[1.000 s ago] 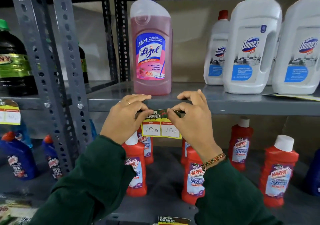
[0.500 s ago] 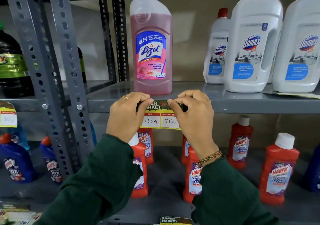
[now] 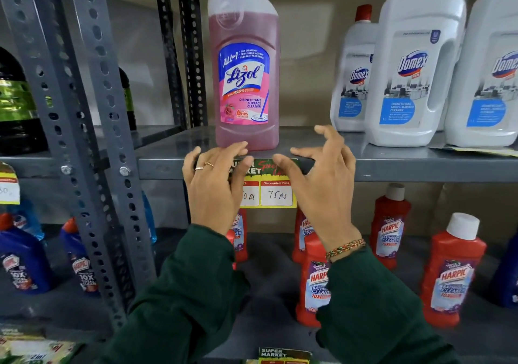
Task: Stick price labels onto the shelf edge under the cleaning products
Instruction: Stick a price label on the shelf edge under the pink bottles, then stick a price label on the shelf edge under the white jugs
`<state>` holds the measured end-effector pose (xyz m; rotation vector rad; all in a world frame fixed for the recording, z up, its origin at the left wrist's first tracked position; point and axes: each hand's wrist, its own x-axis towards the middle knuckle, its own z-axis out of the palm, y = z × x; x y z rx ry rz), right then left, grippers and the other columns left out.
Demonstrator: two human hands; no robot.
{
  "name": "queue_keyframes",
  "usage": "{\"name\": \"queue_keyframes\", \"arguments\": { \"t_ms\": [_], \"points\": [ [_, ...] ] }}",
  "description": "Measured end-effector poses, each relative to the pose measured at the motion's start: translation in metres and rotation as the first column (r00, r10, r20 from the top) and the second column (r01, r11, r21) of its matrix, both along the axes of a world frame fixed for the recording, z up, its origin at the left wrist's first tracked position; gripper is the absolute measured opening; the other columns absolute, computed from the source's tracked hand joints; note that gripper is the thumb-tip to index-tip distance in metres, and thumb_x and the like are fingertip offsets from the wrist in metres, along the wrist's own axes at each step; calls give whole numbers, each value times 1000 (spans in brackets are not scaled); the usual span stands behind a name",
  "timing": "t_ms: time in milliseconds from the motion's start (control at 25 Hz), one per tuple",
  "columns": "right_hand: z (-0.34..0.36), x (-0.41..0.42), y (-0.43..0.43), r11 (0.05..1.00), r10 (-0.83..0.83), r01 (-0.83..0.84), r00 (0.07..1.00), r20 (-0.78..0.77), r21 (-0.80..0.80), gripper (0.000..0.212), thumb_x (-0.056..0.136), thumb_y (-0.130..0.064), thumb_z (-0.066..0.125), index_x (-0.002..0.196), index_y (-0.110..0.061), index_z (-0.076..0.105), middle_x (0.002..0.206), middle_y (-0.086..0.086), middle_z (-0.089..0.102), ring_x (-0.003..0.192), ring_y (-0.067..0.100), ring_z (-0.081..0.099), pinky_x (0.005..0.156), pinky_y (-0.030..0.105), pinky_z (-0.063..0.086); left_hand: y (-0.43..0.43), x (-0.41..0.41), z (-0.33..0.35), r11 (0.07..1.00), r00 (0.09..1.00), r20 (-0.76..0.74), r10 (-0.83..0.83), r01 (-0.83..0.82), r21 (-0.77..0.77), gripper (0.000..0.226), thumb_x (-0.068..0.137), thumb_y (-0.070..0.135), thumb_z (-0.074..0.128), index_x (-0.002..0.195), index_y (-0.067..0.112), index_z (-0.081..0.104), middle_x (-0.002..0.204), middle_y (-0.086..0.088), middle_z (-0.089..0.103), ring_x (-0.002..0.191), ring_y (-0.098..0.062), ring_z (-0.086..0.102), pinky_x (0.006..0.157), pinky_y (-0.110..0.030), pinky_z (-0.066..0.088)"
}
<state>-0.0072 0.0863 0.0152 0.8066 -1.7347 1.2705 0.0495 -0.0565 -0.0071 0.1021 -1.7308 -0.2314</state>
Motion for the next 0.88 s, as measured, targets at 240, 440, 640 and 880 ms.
{"name": "queue_keyframes", "arguments": {
  "t_ms": [240,440,640,880],
  "points": [
    [-3,-10,4,998,36,-32,997,-70,63,15,88,-14,59,98,-3,55,79,-34,41,87,6,48,85,19,23,-8,1,3,990,984,-116,-136,132,-44,19,93,6,49,109,12,57,119,-8,58,98,-14,57,92,-45,42],
    [3,-13,22,974,201,-197,979,-24,113,21,91,-4,49,111,-9,45,90,-9,69,88,7,59,78,17,34,1,6,11,974,969,-132,-207,217,70,40,88,-15,35,117,6,53,133,-17,45,96,-19,61,89,-16,43],
    [31,-50,102,993,100,-101,995,-17,-66,18,88,-5,51,104,-13,52,93,-1,68,90,13,61,84,29,46,62,-23,40,998,988,-145,-61,60,-10,34,88,4,35,116,3,54,117,-20,61,103,-33,57,89,-45,45],
    [57,-111,212,774,-604,499,767,217,390,26,80,-12,53,104,-1,52,111,26,59,107,44,44,89,48,40,187,-96,37,934,973,226,-51,126,-334,28,91,25,44,93,5,62,87,-15,70,78,-33,61,70,-42,46]
  ]
}}
